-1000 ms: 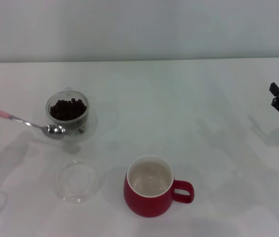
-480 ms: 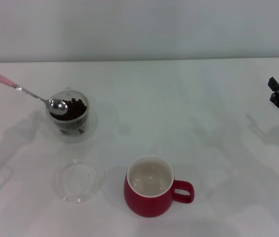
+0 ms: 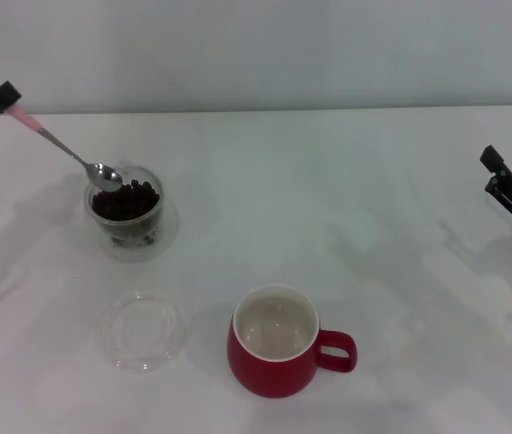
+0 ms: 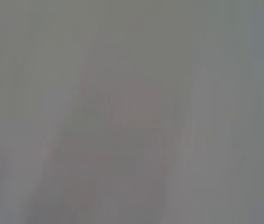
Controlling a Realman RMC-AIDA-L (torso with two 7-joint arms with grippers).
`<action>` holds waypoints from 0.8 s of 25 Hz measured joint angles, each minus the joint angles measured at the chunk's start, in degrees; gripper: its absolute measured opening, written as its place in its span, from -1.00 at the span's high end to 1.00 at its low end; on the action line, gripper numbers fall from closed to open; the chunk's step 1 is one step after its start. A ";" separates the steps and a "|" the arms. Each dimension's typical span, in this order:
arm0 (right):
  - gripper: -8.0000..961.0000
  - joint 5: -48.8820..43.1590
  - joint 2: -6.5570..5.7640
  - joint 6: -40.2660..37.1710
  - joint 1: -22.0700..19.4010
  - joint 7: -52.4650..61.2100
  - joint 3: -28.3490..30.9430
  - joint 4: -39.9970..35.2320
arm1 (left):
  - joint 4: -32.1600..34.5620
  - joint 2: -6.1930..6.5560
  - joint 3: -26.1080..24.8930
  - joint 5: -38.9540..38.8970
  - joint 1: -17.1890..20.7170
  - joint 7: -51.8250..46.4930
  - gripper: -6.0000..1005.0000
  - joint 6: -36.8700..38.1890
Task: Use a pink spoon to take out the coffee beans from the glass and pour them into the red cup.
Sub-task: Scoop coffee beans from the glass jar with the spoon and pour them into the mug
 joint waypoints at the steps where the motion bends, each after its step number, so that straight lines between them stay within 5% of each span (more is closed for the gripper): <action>1: -0.74 -0.01 0.03 -0.04 -0.03 0.21 -0.31 0.01 | 0.12 0.15 0.01 0.83 -0.64 -0.42 0.74 0.91; 11: -0.74 -0.02 0.06 -0.08 0.01 1.00 -0.96 0.74 | 0.93 -0.34 -0.02 10.67 -6.56 -4.11 0.74 10.01; 20: -0.74 -0.09 0.06 -0.53 -0.07 1.76 -2.25 0.85 | 1.14 -1.70 -0.03 13.37 -7.44 -4.23 0.74 14.24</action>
